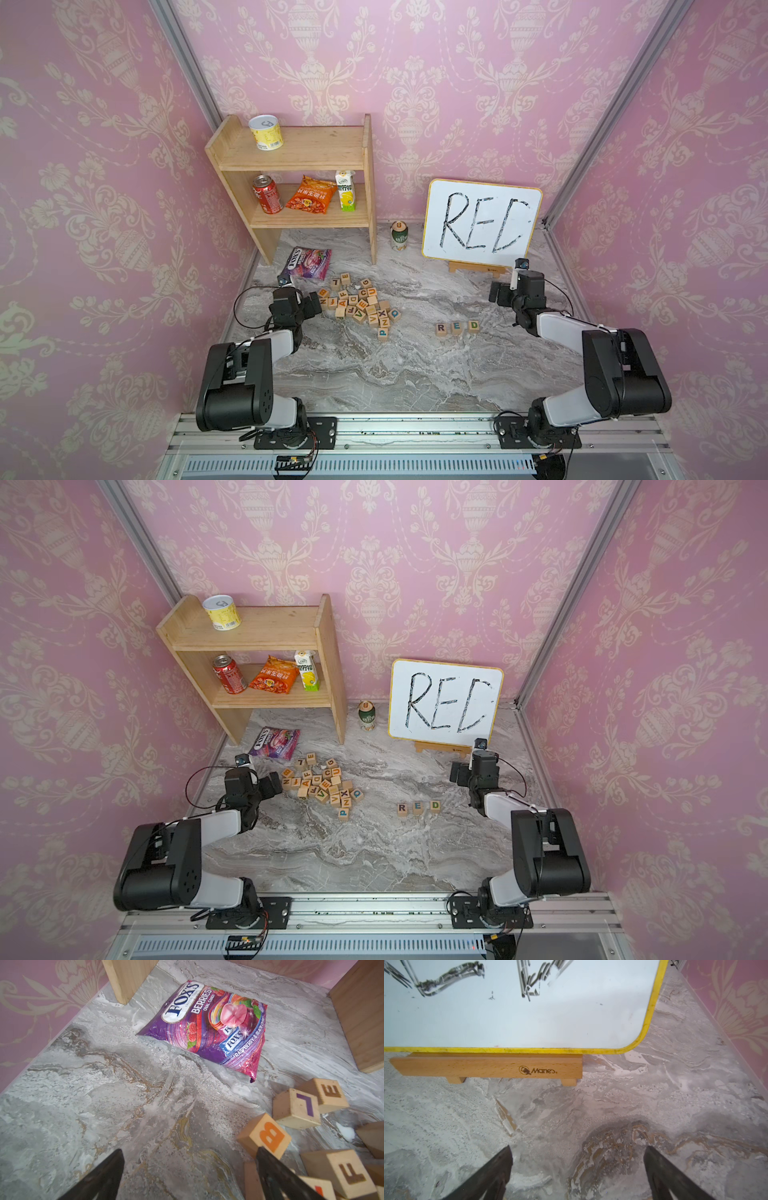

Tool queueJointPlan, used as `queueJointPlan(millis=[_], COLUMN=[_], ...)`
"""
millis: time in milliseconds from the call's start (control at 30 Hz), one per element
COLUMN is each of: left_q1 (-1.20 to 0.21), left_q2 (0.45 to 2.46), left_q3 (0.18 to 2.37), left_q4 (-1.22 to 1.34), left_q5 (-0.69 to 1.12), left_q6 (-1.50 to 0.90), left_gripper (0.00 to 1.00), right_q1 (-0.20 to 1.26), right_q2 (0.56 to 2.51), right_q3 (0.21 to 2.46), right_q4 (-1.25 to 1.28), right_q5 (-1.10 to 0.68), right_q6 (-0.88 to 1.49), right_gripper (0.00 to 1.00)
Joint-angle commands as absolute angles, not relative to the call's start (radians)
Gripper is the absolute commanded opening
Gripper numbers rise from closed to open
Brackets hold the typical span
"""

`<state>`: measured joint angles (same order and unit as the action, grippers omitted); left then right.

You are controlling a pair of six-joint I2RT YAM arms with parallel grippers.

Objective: Assemble the uppercase word "red" with letter blocks
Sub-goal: Reset both arms

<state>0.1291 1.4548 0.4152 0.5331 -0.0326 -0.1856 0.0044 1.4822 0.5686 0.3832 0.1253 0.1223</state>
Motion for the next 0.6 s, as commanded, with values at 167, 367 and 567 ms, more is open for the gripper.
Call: queueJointPlan(millis=[167,367,567], left_q1=[0.138,0.090,0.067], left_q2=[1.531,1.622,1.622], left_q3=[0.328,0.312,0.368], left_q4=[0.952,1.047,0.962], left_q5=[0.029,0.004,0.016], left_q6=[-0.127,-0.078,-0.037], left_gripper=[0.99,0.99,0.99], right_q1=[0.034,0.053,0.046], right_q2=[1.458,1.512,1.495], right_q3=[0.437,0.346,0.385], right_q4=[0.695,0.922,0.817], right_q5=[0.161,0.141,0.140], right_q6=[0.071,0.037,0.047], right_gripper=[1.00,1.00,1.00])
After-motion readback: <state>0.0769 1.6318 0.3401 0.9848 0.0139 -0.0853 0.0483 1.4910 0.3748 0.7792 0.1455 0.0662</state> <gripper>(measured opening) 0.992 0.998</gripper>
